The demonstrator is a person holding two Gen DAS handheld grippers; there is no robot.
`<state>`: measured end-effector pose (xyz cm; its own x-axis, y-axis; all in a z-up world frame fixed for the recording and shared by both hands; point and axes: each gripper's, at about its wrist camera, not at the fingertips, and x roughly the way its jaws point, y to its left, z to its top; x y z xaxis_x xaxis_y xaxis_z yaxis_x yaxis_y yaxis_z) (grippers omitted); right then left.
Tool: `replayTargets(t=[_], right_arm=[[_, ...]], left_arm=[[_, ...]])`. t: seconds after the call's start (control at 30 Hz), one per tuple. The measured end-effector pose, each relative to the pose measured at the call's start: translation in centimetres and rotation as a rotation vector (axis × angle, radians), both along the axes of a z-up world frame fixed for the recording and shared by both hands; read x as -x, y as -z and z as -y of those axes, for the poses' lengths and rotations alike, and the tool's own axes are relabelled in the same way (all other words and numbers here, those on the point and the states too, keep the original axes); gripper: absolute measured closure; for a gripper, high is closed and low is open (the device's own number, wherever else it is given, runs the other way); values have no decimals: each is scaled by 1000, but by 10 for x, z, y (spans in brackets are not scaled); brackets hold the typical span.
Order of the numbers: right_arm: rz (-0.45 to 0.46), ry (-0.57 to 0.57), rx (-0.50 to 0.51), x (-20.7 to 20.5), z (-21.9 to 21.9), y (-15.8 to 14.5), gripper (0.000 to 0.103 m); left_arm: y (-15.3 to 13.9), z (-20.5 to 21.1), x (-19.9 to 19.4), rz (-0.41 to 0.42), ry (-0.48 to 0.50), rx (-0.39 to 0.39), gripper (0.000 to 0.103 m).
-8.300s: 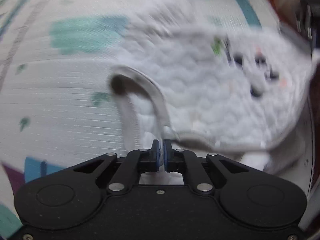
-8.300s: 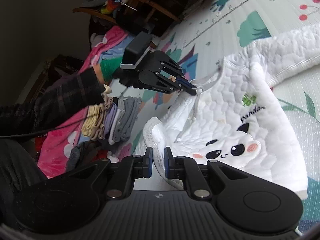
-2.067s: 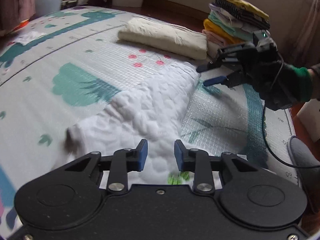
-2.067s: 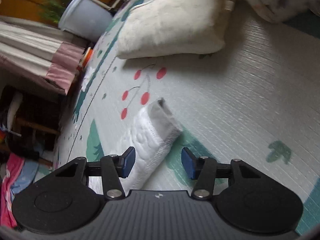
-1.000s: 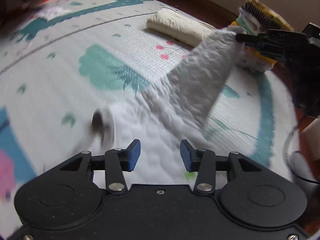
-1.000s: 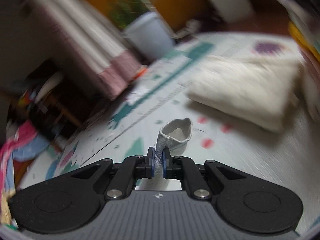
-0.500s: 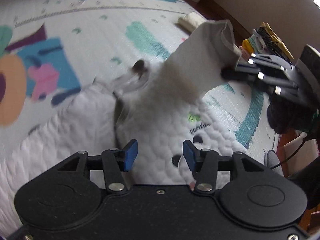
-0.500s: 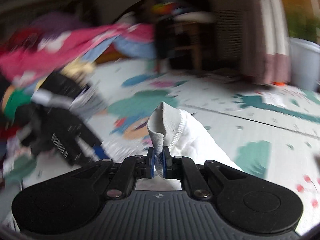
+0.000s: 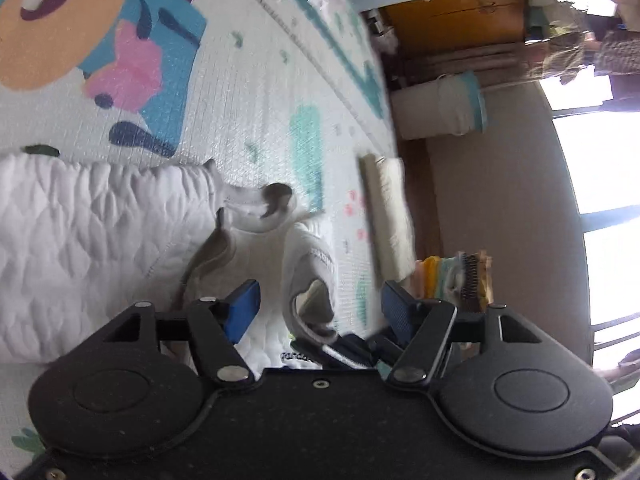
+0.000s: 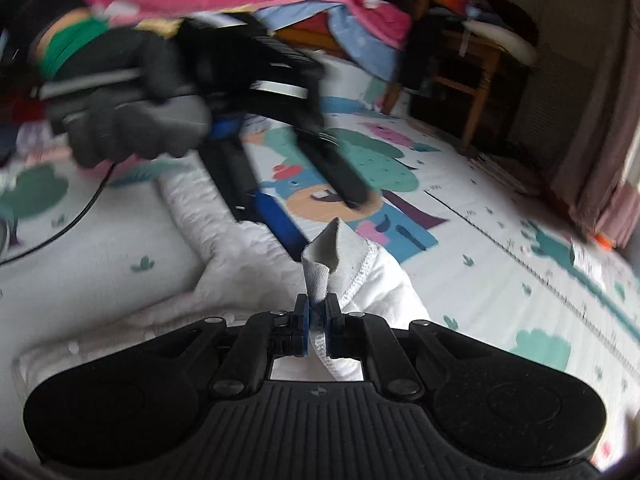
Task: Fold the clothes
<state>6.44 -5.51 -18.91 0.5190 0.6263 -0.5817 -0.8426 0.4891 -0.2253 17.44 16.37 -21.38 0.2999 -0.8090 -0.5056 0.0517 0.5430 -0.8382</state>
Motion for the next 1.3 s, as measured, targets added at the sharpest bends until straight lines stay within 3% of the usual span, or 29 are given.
replayTargets(t=[0.03,0.07,0.13,0.23,0.3,0.47,0.53,0.73,0.87,0.97,1.07,1.1,1.17,1.23,1.3], right_arm=[[22,-13,8,4,-4,0,93],[35,-23,7,8,-6,0,93],[35,-38,-4,15,-8,-1,84],[30,-56,-27,30,3,-5,70],[7,-13,-43,33,20,-4,70],[-57,259,-65,2,60,11,71],[-76,305,-74,-13,72,13,71],[-157,351,-89,-60,95,31,71],[-171,292,-77,-72,96,45,71],[-293,234,-21,-85,88,64,69],[-223,176,15,-76,84,64,70],[-216,179,5,-75,86,60,71],[-174,192,-36,-72,91,50,71],[-144,220,-66,-75,95,42,71],[-151,243,-75,-83,96,41,68]], left_arm=[[1,3,-2,7,17,-27,42],[2,6,-3,13,34,-54,69],[4,12,-6,27,68,-108,88],[8,7,-9,44,82,-167,91],[8,-1,-9,73,92,-206,91],[13,3,-6,107,153,-267,91],[19,3,-7,99,142,-307,93],[21,0,2,57,111,-282,97],[22,-9,9,27,85,-282,97],[18,-20,9,28,73,-271,97],[-1,-20,9,138,77,-373,95],[-12,-16,11,213,90,-409,91],[-30,0,15,347,138,-456,65],[-37,20,19,451,210,-491,52],[-28,38,16,455,245,-535,51]])
